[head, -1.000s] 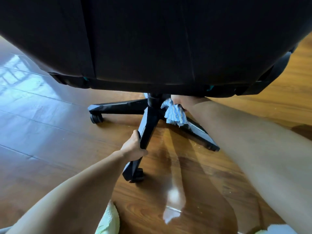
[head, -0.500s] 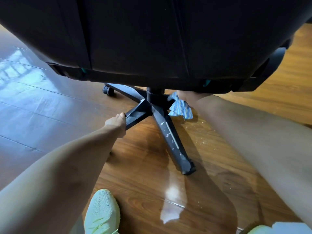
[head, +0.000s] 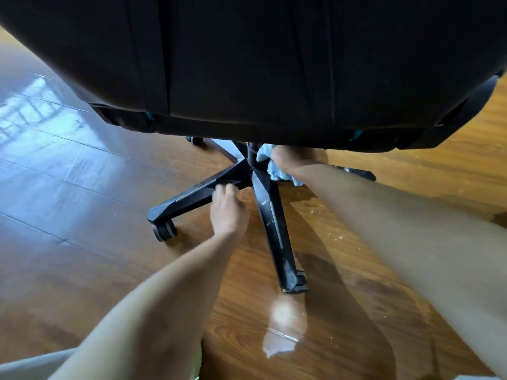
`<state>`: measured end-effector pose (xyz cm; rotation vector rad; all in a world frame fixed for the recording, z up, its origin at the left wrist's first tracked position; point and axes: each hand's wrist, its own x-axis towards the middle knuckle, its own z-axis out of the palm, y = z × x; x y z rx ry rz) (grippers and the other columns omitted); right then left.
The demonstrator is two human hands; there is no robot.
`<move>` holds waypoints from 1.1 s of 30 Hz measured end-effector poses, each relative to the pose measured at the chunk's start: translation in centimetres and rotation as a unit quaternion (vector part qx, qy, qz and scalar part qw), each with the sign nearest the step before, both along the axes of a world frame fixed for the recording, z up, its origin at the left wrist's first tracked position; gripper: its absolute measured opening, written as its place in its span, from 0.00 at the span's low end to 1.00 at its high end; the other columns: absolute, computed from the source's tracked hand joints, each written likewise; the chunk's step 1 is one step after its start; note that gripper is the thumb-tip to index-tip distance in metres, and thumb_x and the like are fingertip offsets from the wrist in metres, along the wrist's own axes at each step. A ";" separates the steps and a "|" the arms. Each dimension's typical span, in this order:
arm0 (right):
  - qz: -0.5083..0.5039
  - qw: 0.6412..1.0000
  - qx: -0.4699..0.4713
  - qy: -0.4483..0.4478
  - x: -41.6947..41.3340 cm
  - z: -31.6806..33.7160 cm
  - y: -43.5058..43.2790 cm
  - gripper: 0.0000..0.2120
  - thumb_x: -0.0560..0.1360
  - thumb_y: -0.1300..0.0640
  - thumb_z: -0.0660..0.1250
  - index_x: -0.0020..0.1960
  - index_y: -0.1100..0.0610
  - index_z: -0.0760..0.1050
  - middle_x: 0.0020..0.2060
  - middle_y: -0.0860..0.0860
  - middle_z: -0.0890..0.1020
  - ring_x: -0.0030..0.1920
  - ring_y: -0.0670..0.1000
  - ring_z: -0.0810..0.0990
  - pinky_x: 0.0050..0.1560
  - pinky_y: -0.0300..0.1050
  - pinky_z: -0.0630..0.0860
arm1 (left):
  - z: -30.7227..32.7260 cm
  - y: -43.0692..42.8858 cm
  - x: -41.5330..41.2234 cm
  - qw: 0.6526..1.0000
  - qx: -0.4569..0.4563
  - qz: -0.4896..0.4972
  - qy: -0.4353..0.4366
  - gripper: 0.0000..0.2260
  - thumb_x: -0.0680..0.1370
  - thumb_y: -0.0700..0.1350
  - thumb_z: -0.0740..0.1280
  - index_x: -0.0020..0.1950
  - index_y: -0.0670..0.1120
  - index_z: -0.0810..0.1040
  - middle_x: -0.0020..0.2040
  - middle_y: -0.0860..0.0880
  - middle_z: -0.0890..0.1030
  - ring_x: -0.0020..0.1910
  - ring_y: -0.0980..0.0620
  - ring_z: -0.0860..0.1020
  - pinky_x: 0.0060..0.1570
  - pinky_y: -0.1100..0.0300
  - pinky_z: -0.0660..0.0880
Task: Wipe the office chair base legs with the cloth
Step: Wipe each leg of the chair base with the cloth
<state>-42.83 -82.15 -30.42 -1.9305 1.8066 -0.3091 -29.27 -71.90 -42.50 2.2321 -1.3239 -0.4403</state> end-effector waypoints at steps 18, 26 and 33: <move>0.336 0.909 -0.156 0.193 -0.6 -10.4 5.5 0.27 0.82 0.55 0.57 0.80 0.58 0.62 0.79 0.51 0.64 0.81 0.50 0.57 0.77 0.48 0.62 | -3.3 3.1 -5.3 0.804 0.092 0.144 0.570 0.10 0.79 0.36 0.58 0.45 0.42 0.78 0.40 0.42 0.76 0.34 0.47 0.73 0.33 0.57 0.71; 0.325 0.918 -0.145 0.174 -0.5 -10.1 5.2 0.26 0.81 0.60 0.58 0.79 0.55 0.65 0.79 0.48 0.65 0.81 0.48 0.57 0.74 0.49 0.69 | -2.5 3.6 -5.2 0.774 0.104 0.194 0.593 0.08 0.77 0.40 0.58 0.44 0.43 0.76 0.37 0.44 0.75 0.32 0.48 0.71 0.39 0.53 0.73; 0.389 0.898 -0.128 0.161 -4.7 -10.5 8.2 0.27 0.81 0.60 0.59 0.80 0.54 0.64 0.80 0.47 0.63 0.81 0.46 0.56 0.74 0.47 0.67 | -2.6 4.0 -5.7 0.763 0.082 0.217 0.603 0.10 0.79 0.40 0.57 0.43 0.43 0.77 0.36 0.45 0.79 0.35 0.45 0.76 0.38 0.54 0.74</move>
